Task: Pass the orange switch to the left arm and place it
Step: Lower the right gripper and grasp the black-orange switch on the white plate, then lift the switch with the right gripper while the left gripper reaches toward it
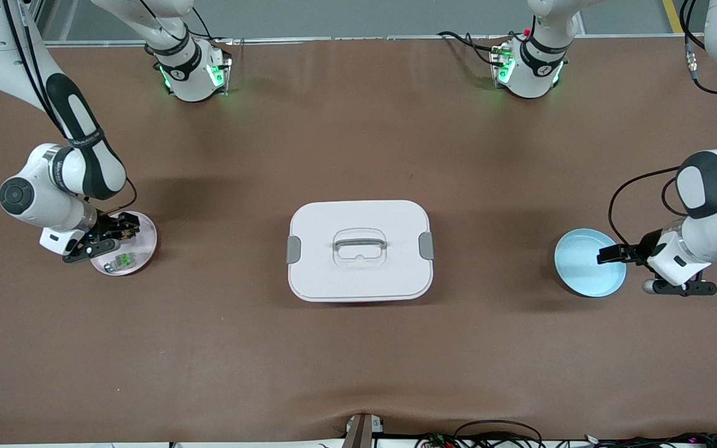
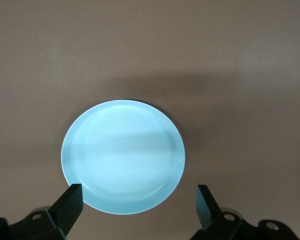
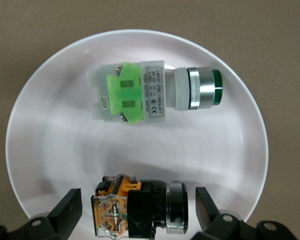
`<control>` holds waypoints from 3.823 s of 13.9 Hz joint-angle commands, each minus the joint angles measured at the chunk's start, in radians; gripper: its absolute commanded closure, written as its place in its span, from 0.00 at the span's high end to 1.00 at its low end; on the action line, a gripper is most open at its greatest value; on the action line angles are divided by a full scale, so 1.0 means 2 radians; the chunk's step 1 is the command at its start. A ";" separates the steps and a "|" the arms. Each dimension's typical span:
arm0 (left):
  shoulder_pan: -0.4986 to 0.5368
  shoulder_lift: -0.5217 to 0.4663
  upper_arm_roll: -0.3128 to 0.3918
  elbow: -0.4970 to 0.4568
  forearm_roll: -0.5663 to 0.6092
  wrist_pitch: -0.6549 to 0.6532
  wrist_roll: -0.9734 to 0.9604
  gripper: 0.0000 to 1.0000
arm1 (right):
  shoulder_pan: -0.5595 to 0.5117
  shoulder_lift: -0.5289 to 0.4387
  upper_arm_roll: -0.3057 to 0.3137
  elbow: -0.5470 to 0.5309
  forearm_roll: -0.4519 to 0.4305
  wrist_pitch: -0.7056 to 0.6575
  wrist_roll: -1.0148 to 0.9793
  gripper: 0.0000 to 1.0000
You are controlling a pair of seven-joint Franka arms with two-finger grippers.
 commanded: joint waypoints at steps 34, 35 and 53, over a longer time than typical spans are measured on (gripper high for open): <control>0.003 -0.136 -0.276 0.028 -0.184 -0.187 -0.319 1.00 | 0.141 -0.121 0.013 0.276 0.168 -0.567 0.320 0.17; 0.003 -0.136 -0.285 0.032 -0.184 -0.187 -0.320 1.00 | 0.146 -0.121 0.013 0.276 0.186 -0.567 0.339 0.17; -0.011 -0.142 -0.390 0.047 -0.174 -0.045 -0.558 1.00 | 0.355 -0.114 0.013 0.285 0.401 -0.349 0.902 0.16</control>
